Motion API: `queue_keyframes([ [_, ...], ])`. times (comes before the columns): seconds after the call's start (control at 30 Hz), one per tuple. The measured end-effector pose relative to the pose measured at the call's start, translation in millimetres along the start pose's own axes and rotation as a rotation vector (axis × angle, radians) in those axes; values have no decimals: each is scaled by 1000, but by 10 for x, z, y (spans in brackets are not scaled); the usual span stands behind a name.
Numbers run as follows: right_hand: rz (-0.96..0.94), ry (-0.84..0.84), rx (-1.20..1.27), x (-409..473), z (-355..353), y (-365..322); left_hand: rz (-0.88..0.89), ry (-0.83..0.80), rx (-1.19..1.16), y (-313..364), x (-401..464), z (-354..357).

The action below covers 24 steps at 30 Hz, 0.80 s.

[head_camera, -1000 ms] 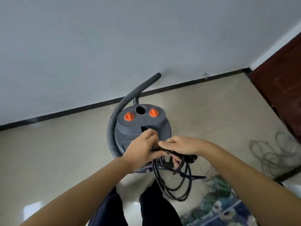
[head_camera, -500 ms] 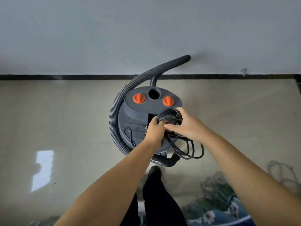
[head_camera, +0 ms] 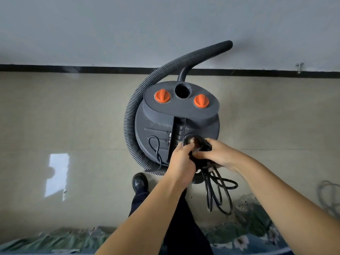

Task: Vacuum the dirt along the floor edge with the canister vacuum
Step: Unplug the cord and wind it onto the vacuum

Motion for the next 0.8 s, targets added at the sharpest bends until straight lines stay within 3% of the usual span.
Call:
queue_keyframes([
  [0.07,62,-29,21,30,-71,-8,13,93,290,20,17,26],
  [0.2,67,199,-326,370,-298,96,88,34,1059,241,35,-88],
  [0.3,135,327,-453,521,-250,157,198,-60,1007,525,-38,-263],
  [0.43,135,371,-503,582,51,90,371,233,997,838,162,-601],
  [0.5,117,374,-525,645,181,17,331,206,1222,841,277,-654],
  [0.57,95,325,-544,714,265,-65,327,140,1393,808,326,-649],
  [0.7,-27,124,-650,784,290,-164,256,239,1198,838,437,-803],
  [0.8,-104,69,-676,779,234,-192,206,151,1378,861,583,-854],
])
Point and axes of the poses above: each hand's wrist, its own x-axis towards the middle knuckle, its own z-axis out of the palm, y = z × x, the point moved 1 cm from there along x, towards the middle knuckle, and after that the axes turned 1 degree about -z, right-handed, at the moved point
